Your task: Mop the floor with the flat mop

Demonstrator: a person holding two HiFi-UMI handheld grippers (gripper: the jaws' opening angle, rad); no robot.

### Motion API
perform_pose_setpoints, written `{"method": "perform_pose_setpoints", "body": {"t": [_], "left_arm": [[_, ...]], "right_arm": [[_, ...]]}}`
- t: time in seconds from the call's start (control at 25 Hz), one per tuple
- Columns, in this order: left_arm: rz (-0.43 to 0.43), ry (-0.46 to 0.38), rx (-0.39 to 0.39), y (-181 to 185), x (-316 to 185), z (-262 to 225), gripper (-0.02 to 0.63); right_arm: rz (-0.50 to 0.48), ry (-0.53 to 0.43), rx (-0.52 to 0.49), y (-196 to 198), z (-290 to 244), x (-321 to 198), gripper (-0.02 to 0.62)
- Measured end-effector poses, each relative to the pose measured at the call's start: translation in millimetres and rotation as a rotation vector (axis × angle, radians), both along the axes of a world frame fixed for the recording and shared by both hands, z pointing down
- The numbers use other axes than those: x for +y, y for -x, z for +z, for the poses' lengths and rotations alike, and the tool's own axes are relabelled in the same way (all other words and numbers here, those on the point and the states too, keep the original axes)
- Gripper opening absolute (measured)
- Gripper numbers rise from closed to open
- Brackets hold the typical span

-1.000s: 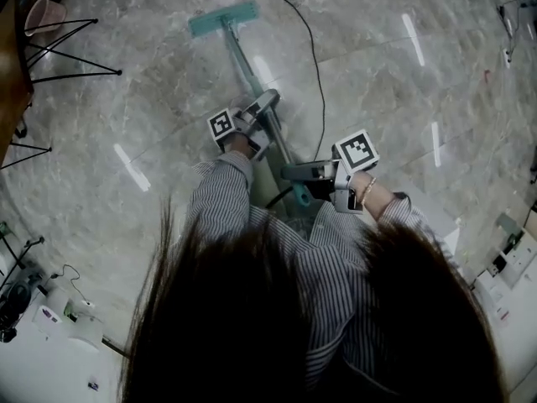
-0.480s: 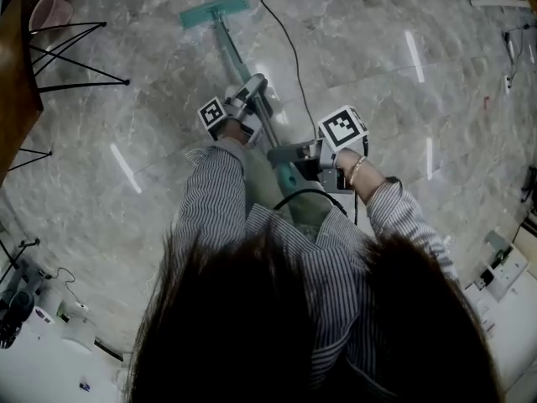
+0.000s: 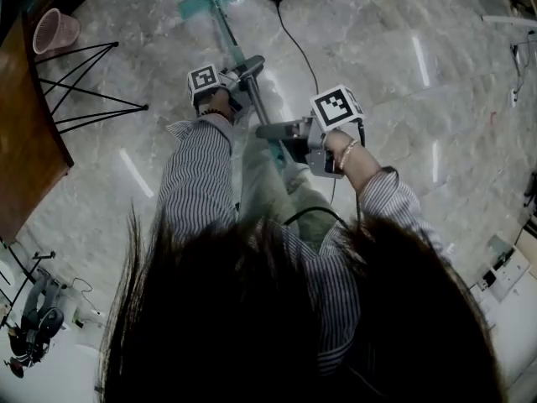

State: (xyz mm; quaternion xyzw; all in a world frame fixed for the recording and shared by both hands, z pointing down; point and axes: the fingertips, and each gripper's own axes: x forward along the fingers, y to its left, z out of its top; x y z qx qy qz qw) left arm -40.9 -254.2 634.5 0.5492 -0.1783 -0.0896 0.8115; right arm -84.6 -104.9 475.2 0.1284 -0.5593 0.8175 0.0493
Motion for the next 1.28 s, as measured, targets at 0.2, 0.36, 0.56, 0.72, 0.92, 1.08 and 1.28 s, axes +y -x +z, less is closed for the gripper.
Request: {"method": "perform_pose_setpoints", "body": {"t": [0.2,0.36,0.56,0.72,0.92,1.08,1.28], "left_arm": [[0.045,-0.007,-0.046,14.0,-45.4,6.2,0.161],[0.050,0.010,-0.038,15.3,-49.6,6.6,0.146],[0.066,0.053,-0.053,20.3,-40.0,24.1,0.129],[0.018,0.059,-0.002,10.0,-38.9,9.5,0.121],[-0.020,0.067,0.034,6.5,-42.1,0.6,0.121],[-0.031,0.067,0.040,7.3,-35.8,1.3,0.121],[-0.036,0.068,0.054,4.4,-12.3,-2.3,0.118]], "right_arm": [[0.012,-0.005,-0.002,15.9,7.3,-51.8,0.183],[-0.032,-0.015,-0.013,22.7,15.3,-56.6,0.177],[-0.046,-0.011,-0.014,25.2,23.1,-49.5,0.175],[0.064,0.035,-0.001,15.0,28.2,-53.7,0.173],[0.131,0.055,0.029,9.5,33.2,-61.3,0.155],[0.139,0.066,0.044,9.2,34.7,-53.8,0.150],[0.135,0.072,0.032,7.8,32.4,-30.2,0.149]]}}
